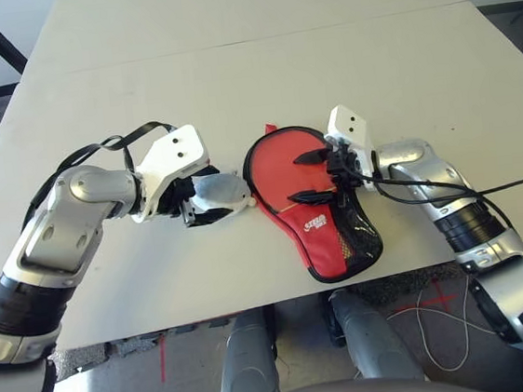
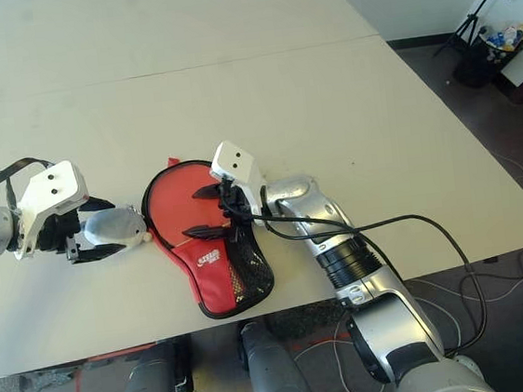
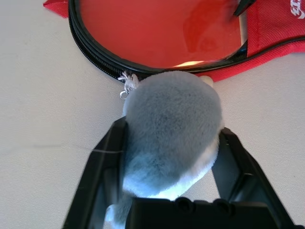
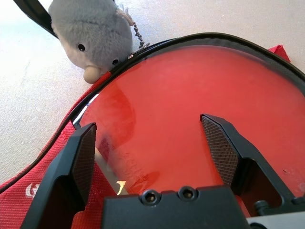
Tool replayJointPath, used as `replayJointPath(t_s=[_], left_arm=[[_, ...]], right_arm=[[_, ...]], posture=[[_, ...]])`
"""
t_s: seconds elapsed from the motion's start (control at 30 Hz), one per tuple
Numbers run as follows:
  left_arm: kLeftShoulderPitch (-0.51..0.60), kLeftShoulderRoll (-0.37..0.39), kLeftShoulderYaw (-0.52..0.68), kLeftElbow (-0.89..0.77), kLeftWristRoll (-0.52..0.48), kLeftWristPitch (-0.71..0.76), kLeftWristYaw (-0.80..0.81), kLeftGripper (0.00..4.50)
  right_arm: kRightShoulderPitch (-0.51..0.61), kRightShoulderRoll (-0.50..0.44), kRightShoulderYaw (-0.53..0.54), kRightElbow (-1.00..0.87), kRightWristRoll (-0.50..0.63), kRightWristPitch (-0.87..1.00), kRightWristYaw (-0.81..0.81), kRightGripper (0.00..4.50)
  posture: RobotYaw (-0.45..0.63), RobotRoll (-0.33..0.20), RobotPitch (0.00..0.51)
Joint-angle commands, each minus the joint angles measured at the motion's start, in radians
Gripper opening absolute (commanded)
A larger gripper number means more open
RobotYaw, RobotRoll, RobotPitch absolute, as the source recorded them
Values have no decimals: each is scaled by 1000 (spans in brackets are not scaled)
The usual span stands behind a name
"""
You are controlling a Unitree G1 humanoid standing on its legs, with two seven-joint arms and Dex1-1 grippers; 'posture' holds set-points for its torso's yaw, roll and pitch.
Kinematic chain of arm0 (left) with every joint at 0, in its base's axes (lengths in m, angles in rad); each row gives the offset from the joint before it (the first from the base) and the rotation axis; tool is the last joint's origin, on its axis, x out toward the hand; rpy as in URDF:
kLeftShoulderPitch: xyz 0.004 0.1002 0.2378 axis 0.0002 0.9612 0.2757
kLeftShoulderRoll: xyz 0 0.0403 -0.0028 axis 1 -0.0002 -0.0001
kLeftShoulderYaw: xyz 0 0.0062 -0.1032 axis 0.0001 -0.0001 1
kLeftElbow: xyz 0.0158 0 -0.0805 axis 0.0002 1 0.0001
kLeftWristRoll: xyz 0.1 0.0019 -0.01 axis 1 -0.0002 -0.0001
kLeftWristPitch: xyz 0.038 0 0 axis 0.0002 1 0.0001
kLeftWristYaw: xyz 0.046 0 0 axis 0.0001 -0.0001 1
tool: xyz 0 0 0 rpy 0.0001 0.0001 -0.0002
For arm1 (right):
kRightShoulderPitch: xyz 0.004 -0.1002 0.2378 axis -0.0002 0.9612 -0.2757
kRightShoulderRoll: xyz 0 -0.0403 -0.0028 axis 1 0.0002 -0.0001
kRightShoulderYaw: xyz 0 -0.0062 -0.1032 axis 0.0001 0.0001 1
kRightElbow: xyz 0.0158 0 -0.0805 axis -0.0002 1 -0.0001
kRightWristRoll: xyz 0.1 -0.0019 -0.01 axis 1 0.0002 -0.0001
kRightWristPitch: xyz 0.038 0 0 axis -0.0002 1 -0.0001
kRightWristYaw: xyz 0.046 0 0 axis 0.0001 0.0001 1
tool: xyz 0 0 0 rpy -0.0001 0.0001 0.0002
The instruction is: Store the ping-pong paddle in its case and zip it.
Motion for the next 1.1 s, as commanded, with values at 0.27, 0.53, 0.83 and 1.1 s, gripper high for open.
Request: replayJointPath(t_s=[0.27, 0.53, 0.83, 1.1], left_arm=[[-28, -10, -20, 38, 35, -4, -6, 276], [-146, -90, -31, 194, 158, -122, 101, 225], [-301, -202, -58, 402, 271, -235, 187, 213], [-471, -348, -83, 682, 336, -364, 256, 211]], right_arm=[[22, -6, 37, 18, -37, 33, -12, 4500], [31, -11, 52, 16, -54, 29, -12, 4500], [31, -12, 63, 21, -75, 16, -12, 4500], [30, -5, 71, 25, -82, 14, -14, 4500]], posture=[[-1, 0, 236], [-1, 0, 235], [-2, 0, 234], [-1, 0, 233]])
